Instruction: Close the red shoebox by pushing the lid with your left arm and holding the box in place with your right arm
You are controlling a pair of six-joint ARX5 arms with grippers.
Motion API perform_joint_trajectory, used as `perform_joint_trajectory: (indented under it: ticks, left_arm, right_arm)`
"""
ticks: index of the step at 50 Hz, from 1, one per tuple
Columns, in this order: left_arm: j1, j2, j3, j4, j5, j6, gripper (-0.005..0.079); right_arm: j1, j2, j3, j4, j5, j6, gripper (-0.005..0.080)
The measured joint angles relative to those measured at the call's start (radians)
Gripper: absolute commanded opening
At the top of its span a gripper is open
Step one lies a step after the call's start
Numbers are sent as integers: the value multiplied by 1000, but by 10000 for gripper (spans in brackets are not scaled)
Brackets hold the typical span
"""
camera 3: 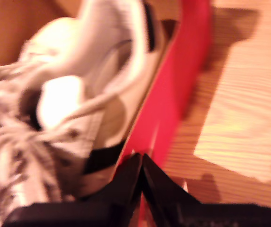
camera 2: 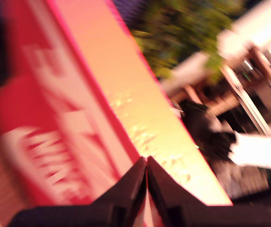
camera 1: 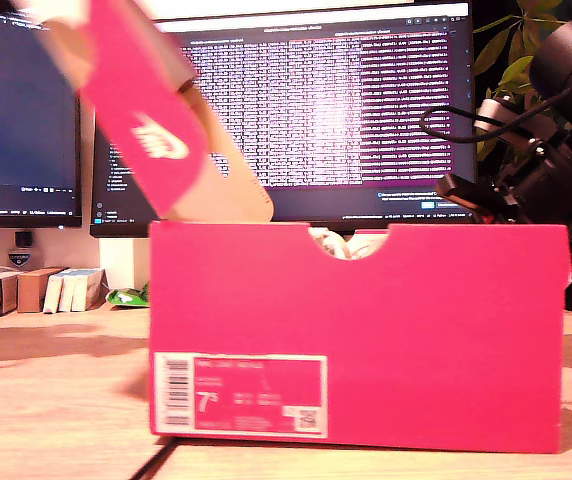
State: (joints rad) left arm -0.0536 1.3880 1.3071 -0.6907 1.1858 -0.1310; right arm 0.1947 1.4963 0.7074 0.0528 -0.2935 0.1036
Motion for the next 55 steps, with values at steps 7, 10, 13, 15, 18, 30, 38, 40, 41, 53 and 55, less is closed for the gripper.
perform_joint_trajectory:
  ticks: [7, 10, 13, 15, 18, 30, 38, 40, 41, 53, 55]
  left_arm:
    - [-91, 0, 8, 107, -8, -70, -19]
    - [-127, 0, 8, 146, -6, -100, -19]
    - [-167, 1, 8, 174, 2, -126, -19]
    - [-195, 3, 8, 175, 6, -127, -19]
    - [-232, 12, 11, 180, 13, -133, -19]
    - [-244, 28, 195, 165, -67, -131, -19]
    - [-213, -27, 237, 39, -183, -53, -19]
    - [-205, -38, 237, -13, -220, -44, -19]
    - [-203, -42, 237, -37, -243, 10, -19]
    - [-194, -45, 237, -224, -474, 188, -19]
    - [-194, -45, 237, -229, -488, 196, -19]
  right_arm:
    - [-81, 0, 58, -75, 33, -48, -12]
    - [-115, 0, 87, -106, 41, -77, -12]
    - [-149, 0, 114, -138, 43, -100, -12]
    - [-169, 0, 129, -155, 43, -105, -13]
    - [-190, 0, 147, -184, 43, -131, -12]
    - [-222, 0, 158, -269, 73, -177, -12]
    - [-227, -2, 158, -311, 102, -207, -13]
    - [-227, -6, 158, -320, 102, -207, -12]
    - [-227, -10, 158, -325, 102, -207, -12]
    - [-195, -154, 158, -362, 10, -161, -12]
    - [-177, -182, 158, -361, -17, -145, -13]
